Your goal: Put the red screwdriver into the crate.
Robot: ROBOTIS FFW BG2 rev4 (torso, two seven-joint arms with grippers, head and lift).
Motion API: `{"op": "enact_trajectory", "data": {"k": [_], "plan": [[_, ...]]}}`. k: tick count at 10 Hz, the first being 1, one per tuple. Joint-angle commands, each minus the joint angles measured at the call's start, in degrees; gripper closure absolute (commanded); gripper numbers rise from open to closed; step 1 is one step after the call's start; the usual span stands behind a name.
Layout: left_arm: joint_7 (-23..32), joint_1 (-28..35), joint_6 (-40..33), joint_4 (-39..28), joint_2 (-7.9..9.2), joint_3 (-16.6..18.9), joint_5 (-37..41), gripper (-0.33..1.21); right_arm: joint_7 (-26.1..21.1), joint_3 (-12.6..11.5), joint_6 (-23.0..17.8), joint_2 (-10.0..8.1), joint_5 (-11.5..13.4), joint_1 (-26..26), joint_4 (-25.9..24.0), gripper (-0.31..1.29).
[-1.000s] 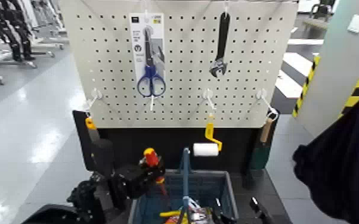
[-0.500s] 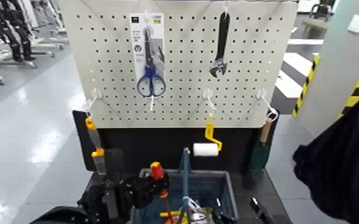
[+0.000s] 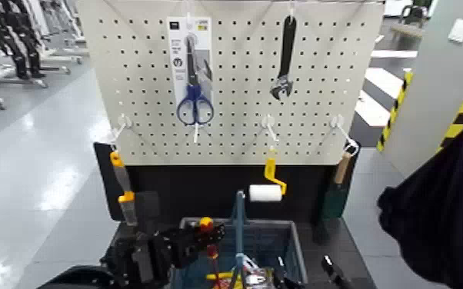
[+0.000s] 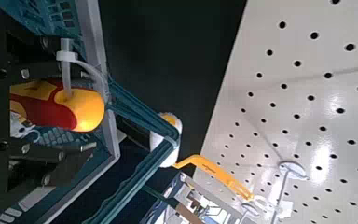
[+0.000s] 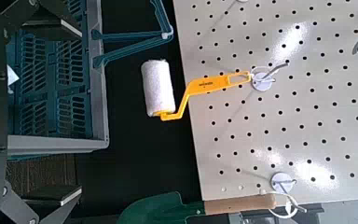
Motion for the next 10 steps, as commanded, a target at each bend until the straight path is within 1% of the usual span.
{"op": "enact_trajectory", "data": {"k": [1,4,5,6,7,9,10], "plan": [[0.0,0.3,-1.1,-0.6,-0.12,0.6,-0.1,0.05,0.1,0.0,0.2,-0.09,-0.1,0.0,-0.1,0.14],[0.2,0.5,-1.5,-3.9,-0.12,1.8,-2.0,0.05,0.2,0.0,0.3,-0.09,-0.2,0.0,-0.1,0.14],[0.2,1.0,-2.7,-5.0,0.06,2.0,-2.5,0.05,0.3,0.0,0.4,-0.09,-0.2,0.0,-0.1,0.14],[0.3,1.7,-5.9,-6.1,0.15,2.1,-3.9,0.05,0.3,0.0,0.4,-0.09,-0.2,-0.1,-0.1,0.14],[1.0,2.9,-10.5,-7.2,0.15,2.1,-6.8,0.05,0.4,-0.1,0.3,-0.09,-0.2,-0.1,-0.1,0.14],[5.6,6.4,-19.8,-9.7,-0.29,2.8,-11.8,0.05,0.5,-0.2,0.0,-0.09,-0.2,0.0,-0.1,0.14],[8.0,8.3,-22.9,-10.2,-0.73,3.4,-12.8,0.05,0.5,-0.3,0.0,-0.09,-0.2,0.0,-0.1,0.14]]}}
